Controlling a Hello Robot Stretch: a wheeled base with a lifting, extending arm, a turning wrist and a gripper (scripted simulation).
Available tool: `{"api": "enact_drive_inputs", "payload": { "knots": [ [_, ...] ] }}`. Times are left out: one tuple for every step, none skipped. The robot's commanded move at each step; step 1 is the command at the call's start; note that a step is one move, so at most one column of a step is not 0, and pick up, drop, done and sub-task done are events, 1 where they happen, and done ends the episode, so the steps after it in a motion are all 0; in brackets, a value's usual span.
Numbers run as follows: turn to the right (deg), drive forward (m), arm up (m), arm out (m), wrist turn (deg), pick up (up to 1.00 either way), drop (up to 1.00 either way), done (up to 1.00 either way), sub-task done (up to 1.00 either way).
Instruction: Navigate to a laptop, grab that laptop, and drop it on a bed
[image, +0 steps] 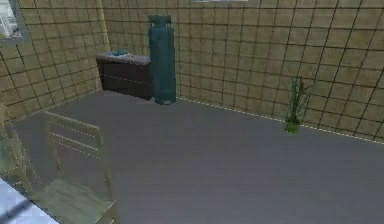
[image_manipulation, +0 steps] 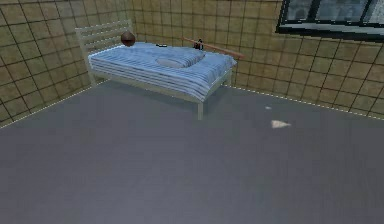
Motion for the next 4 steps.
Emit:
{"api": "enact_drive_inputs", "payload": {
  "knots": [
    [0.0, 0.15, 0.0, 0.0, 0.0, 0.0, 0.0, 0.0, 0.0],
    [-45.0, 0.0, 0.0, 0.0, 0.0, 0.0, 0.0, 0.0, 0.0],
    [-45.0, 0.0, 0.0, 0.0, 0.0, 0.0, 0.0, 0.0, 0.0],
    [-45.0, 0.0, 0.0, 0.0, 0.0, 0.0, 0.0, 0.0, 0.0]
  ]
}}
